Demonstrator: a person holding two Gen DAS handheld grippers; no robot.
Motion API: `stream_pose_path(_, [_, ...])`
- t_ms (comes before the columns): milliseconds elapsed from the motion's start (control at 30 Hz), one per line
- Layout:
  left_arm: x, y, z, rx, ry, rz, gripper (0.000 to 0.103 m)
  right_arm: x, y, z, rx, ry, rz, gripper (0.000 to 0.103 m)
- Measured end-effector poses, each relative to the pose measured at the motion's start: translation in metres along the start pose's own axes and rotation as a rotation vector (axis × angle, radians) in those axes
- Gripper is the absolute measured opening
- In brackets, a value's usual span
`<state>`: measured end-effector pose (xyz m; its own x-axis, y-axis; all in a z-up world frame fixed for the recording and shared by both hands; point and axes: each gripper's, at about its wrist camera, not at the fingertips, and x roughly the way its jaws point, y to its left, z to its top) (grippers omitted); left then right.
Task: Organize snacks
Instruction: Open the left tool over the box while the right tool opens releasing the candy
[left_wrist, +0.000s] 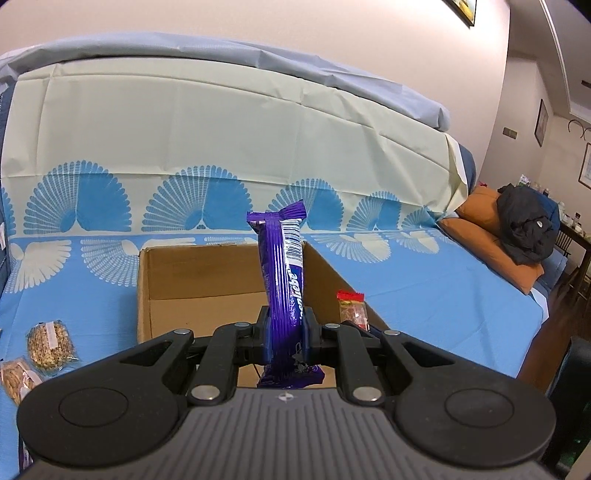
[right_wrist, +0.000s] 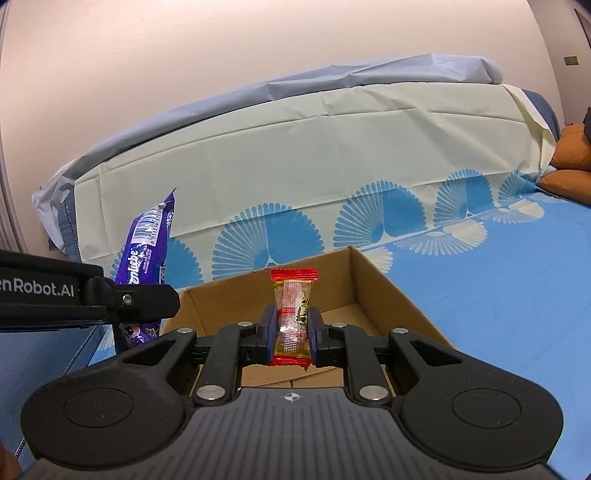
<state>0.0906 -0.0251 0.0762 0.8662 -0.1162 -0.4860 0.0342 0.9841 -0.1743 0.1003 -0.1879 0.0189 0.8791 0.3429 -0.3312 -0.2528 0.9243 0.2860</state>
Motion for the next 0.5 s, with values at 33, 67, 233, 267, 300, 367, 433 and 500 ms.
stream_pose_path(33, [0.0,0.001,0.0,-0.005,0.002,0.015,0.02,0.0,0.0,0.0,0.002,0.003,-0.007,0.018])
stream_pose_path(67, [0.001,0.002,0.0,-0.015,0.01,0.025,0.03,0.0,0.001,0.0,0.003,0.004,-0.014,0.019])
stream_pose_path(233, [-0.002,0.009,0.002,-0.038,0.011,0.028,0.045,0.002,0.0,-0.002,0.006,0.011,-0.048,0.05])
stream_pose_path(267, [-0.003,0.009,0.002,-0.033,0.01,0.036,0.045,0.002,0.001,-0.002,0.005,0.012,-0.055,0.054])
stream_pose_path(300, [-0.006,0.01,0.001,-0.03,0.005,0.046,0.045,0.003,0.0,-0.003,0.002,0.012,-0.056,0.054])
stream_pose_path(367, [-0.014,0.016,-0.001,-0.025,-0.018,0.059,0.045,0.003,0.002,-0.004,-0.007,0.012,-0.056,0.054])
stream_pose_path(433, [-0.027,0.025,-0.004,-0.025,-0.067,0.073,0.045,0.004,0.004,-0.005,-0.019,0.013,-0.058,0.054])
stream_pose_path(500, [-0.041,0.04,-0.009,-0.035,-0.104,0.093,0.045,0.004,0.006,-0.008,-0.031,0.017,-0.056,0.054])
